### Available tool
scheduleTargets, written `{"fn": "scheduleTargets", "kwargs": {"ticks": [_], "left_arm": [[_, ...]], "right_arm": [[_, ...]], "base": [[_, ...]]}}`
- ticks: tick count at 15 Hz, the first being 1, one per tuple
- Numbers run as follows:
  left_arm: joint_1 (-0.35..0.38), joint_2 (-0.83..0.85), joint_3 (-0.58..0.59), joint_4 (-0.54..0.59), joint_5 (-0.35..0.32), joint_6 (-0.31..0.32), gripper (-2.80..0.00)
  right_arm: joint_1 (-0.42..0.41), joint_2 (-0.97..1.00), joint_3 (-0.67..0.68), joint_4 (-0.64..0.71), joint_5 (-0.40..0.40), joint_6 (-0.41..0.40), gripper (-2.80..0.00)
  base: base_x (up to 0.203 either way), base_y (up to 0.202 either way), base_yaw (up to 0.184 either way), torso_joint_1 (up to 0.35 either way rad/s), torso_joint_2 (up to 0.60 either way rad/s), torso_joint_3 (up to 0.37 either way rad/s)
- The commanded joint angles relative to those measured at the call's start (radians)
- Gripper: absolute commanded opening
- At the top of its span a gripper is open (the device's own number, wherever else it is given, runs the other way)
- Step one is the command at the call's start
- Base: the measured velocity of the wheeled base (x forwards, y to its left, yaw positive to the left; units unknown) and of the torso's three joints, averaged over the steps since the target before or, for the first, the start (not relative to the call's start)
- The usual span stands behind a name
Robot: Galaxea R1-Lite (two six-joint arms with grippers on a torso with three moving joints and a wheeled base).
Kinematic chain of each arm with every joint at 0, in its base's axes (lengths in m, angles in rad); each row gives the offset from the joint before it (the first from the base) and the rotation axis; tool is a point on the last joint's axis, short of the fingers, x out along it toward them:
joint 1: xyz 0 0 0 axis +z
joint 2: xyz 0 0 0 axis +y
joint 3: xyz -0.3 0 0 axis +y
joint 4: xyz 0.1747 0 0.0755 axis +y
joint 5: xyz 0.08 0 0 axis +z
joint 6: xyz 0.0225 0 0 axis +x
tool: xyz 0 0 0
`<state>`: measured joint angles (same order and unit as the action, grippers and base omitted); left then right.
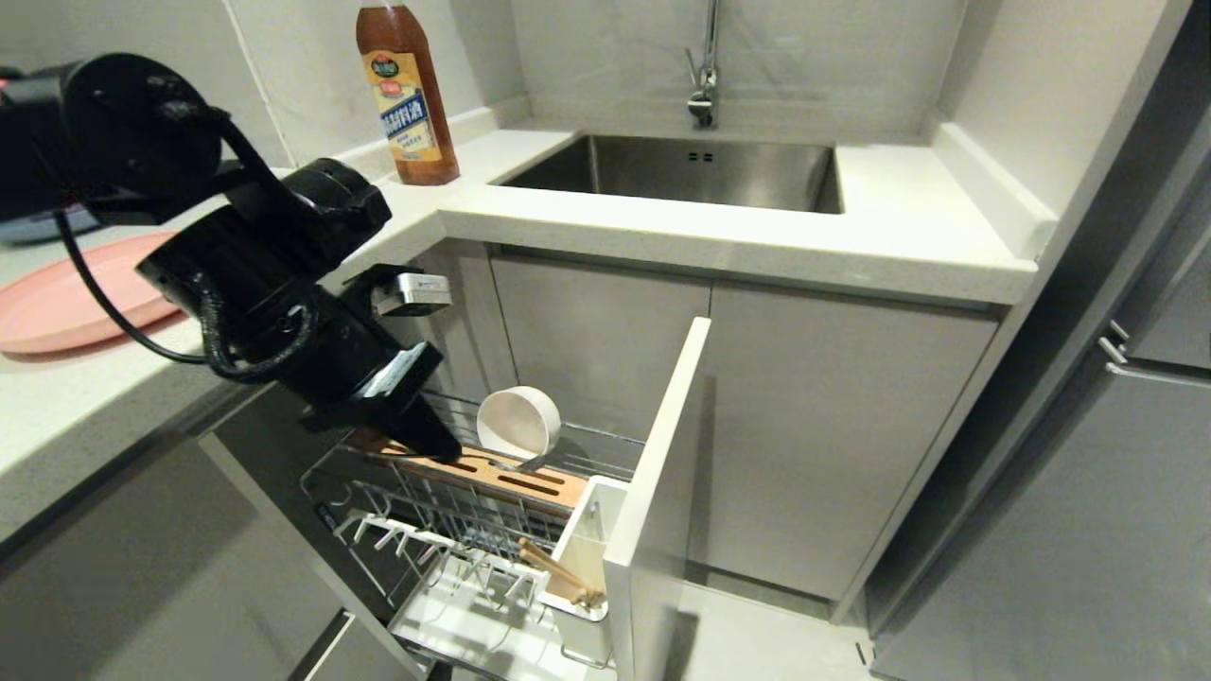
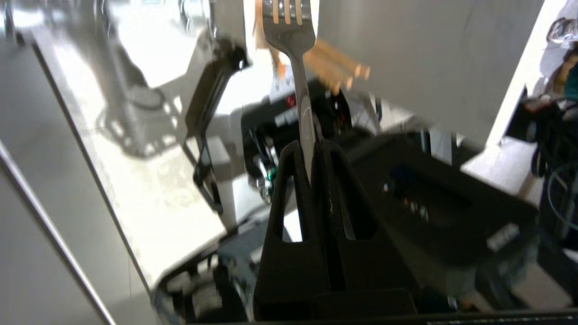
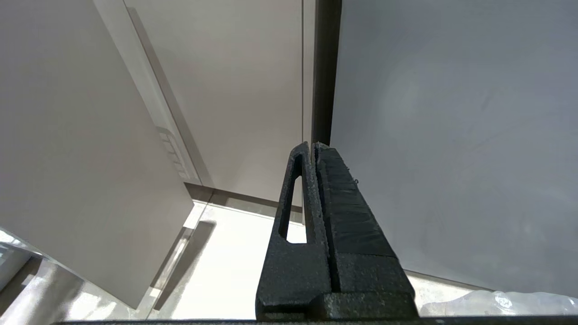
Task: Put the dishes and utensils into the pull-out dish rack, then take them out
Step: Pick up the fork and place it in the cupboard
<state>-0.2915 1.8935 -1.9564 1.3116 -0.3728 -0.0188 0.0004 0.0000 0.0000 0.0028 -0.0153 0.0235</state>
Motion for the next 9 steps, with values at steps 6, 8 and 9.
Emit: {"fn": "scheduleTargets", "kwargs": {"ticks": [6, 8, 9], "left_arm": [[-0.078, 0.125, 0.000, -0.098, 0.082, -0.004, -2.80], [-0.095, 0.155, -0.001, -0.125, 0.084, -0.003, -2.80], [-0.104, 0.169, -0.001, -0.138, 0.084, -0.003, -2.80]], "right_arm": [[0.001, 0.000, 0.002, 0.000, 0.000, 0.001, -2.80], [0.001, 0.000, 0.003, 0.000, 0.000, 0.001, -2.80], [0.000, 0.000, 0.003, 0.000, 0.000, 0.001, -2.80]], "base": [[0.000, 0.000, 0.000, 0.000, 0.00, 0.000], [0.000, 0.000, 0.000, 0.000, 0.00, 0.000], [0.000, 0.000, 0.000, 0.000, 0.00, 0.000]]}}
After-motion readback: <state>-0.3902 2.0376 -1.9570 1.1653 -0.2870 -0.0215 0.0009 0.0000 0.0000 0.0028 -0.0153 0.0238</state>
